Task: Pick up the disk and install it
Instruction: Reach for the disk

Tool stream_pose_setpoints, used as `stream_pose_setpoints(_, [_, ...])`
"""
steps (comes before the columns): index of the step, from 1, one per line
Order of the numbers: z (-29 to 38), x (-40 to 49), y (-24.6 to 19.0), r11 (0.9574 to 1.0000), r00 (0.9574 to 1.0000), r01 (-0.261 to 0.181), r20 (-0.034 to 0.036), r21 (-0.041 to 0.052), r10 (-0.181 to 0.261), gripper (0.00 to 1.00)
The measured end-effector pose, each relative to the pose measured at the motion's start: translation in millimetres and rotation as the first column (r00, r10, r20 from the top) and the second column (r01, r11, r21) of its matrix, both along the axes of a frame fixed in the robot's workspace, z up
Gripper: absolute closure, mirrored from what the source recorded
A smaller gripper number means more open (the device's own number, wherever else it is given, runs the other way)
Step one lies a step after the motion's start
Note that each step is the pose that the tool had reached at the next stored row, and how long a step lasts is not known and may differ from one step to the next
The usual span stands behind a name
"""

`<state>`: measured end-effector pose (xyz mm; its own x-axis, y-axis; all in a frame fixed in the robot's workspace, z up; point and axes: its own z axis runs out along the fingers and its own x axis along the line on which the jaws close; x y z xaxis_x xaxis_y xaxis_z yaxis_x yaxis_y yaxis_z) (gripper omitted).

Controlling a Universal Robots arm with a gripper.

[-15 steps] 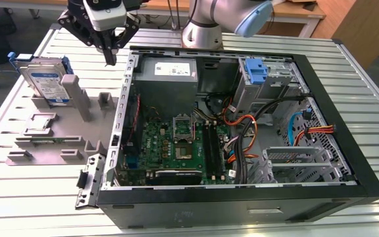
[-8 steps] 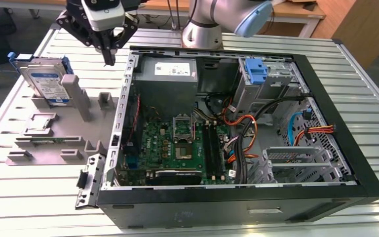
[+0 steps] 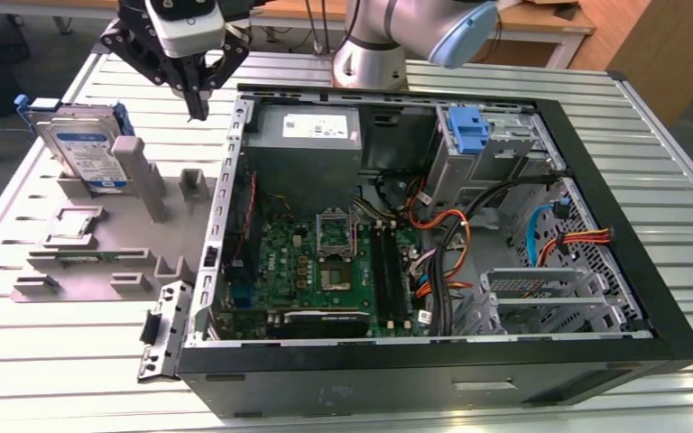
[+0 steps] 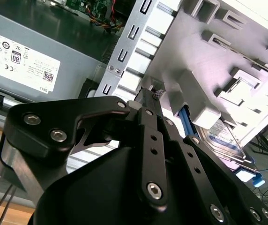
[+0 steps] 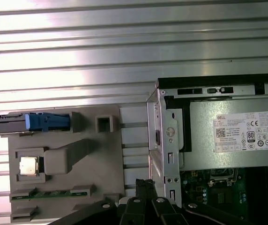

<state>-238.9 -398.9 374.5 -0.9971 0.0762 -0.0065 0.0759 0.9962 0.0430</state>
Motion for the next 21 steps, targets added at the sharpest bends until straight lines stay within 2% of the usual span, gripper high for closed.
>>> stream_pose_setpoints(21, [-2.1,-11.9,0.3,1.0000,1.0000,0.000,-0.0018,0.0006,0.000,0.90])
